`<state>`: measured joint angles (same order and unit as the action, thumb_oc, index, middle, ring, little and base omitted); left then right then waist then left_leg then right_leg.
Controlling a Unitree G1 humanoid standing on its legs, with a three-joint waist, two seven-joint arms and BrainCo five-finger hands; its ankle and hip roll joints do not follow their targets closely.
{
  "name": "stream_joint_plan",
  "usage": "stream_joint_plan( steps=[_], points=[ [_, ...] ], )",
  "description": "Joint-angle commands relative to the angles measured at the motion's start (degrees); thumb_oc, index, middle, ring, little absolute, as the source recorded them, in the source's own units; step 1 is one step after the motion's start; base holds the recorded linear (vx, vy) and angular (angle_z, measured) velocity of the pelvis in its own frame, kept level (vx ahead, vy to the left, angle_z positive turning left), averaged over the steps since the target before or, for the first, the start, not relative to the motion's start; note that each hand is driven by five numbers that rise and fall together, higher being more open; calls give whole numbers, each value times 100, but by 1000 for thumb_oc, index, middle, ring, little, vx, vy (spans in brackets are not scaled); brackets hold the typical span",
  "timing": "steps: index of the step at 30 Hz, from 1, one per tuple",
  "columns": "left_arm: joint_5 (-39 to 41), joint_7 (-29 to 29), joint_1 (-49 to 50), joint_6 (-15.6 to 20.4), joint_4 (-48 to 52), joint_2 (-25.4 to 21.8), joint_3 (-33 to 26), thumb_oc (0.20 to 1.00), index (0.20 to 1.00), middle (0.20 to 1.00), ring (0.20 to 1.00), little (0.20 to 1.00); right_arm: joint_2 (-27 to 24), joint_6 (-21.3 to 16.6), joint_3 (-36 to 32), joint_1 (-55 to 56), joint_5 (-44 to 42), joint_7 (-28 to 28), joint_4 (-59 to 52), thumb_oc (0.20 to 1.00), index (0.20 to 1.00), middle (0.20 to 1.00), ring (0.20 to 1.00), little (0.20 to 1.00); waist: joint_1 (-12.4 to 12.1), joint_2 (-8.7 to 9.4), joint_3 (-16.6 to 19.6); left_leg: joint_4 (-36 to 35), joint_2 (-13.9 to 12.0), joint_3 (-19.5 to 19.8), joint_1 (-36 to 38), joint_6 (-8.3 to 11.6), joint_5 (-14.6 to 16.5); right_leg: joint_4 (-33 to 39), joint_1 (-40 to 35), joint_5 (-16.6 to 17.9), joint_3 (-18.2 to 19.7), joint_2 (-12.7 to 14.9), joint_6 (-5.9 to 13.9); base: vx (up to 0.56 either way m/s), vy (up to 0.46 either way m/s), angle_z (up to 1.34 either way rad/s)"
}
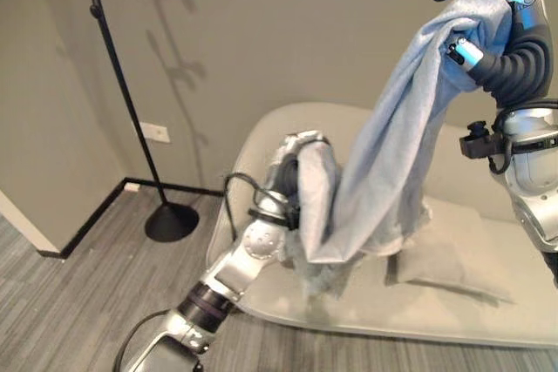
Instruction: Hang the clothes on the sofa on the clothes rack.
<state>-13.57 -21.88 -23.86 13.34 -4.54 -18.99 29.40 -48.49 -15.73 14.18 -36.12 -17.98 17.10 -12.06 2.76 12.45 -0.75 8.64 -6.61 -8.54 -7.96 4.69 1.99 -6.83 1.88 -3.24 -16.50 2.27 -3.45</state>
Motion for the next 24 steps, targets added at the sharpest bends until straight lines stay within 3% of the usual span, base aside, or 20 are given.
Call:
stream_joint_plan(
  steps=[1,3,4,8,9,10,13,15,16,20,21,22,23,24],
  points=[
    [410,36,-592,215,59,149,-68,200,200,200,200,200,-179,-174,-10,-779,-230,166,133,200,200,200,200,200,-212,199,-74,-741,-218,-84,-297,136,-808,546,-851,-84,204,72,568,197,77,-32],
    [786,181,-559,238,-230,367,167,200,200,200,200,200,-224,-126,147,-896,-280,234,225,200,200,200,200,200,-197,282,-136,-1256,-933,-275,-341,311,-1217,384,-1007,-263,304,152,679,296,160,-47],
    [795,184,-558,246,-239,366,169,200,200,200,200,200,-222,-128,149,-893,-281,234,226,200,200,200,200,200,-217,277,-138,-1269,-950,-290,-322,324,-1225,370,-1003,-270,323,141,672,252,164,-52],
    [1278,312,-210,309,-254,391,206,200,200,200,200,200,-262,-59,215,-819,-315,167,188,200,200,200,200,200,-208,213,-97,-1180,-1556,-203,-30,530,-1631,252,-1092,-403,627,260,792,272,243,-56],
    [1336,334,-166,330,-261,387,224,200,200,200,200,200,-260,-53,291,-831,-335,99,155,200,200,200,200,200,-205,139,-35,-1163,-1578,-195,119,531,-1546,255,-1099,-426,726,283,834,463,511,-87],
    [1376,423,-104,361,-291,423,327,200,200,200,200,200,-199,-82,246,-736,-388,32,76,200,200,200,200,200,-177,-8,48,-970,-1476,-127,150,495,-1299,268,-1186,-449,776,423,947,356,419,-86],
    [1427,407,-135,344,-337,439,458,200,200,200,200,200,-99,-43,182,-595,-290,-2,-11,200,200,200,200,200,-138,5,103,-522,-1314,-211,72,412,-1016,232,-1245,-273,804,608,1036,316,383,-39],
    [1387,352,-235,369,-321,397,621,200,200,200,200,200,-49,4,206,-603,-198,23,99,200,200,200,200,200,-152,141,125,-177,-1094,-314,8,287,-739,155,-1265,223,809,861,1205,280,367,1],
    [1317,311,-285,368,-213,329,719,200,200,200,200,200,-57,47,252,-706,-137,51,167,200,200,200,200,200,-136,192,122,-49,-878,-403,23,141,-487,-55,-1141,672,870,1056,1288,249,387,10],
    [1093,232,-345,338,-160,225,792,200,200,200,200,200,59,41,190,-787,-4,133,259,200,200,200,200,200,-131,237,144,49,-554,-627,144,-158,-101,-687,-906,994,876,1321,1338,209,381,3],
    [1075,199,-327,332,-128,160,769,200,200,200,200,200,97,59,191,-801,33,144,257,200,200,200,200,200,-141,204,128,30,-507,-659,201,-254,-57,-995,-753,1079,800,1351,1313,291,558,-28],
    [912,130,-227,295,48,-58,660,200,200,200,200,200,157,101,214,-960,199,213,291,200,200,200,200,200,-227,145,68,-65,-326,-843,462,-469,115,-1812,-440,1428,448,1668,1316,183,387,-30],
    [911,132,-220,288,62,-67,650,200,200,200,200,200,164,101,225,-974,203,217,297,200,200,200,200,200,-225,160,59,-74,-303,-853,477,-480,116,-1838,-433,1418,465,1692,1328,214,421,-33],
    [875,110,-140,298,151,-158,580,200,200,200,200,200,170,106,227,-987,276,221,289,200,200,200,200,200,-268,94,41,-145,-246,-898,568,-553,144,-2081,-368,1397,226,1807,1296,292,357,-23]
  ],
)
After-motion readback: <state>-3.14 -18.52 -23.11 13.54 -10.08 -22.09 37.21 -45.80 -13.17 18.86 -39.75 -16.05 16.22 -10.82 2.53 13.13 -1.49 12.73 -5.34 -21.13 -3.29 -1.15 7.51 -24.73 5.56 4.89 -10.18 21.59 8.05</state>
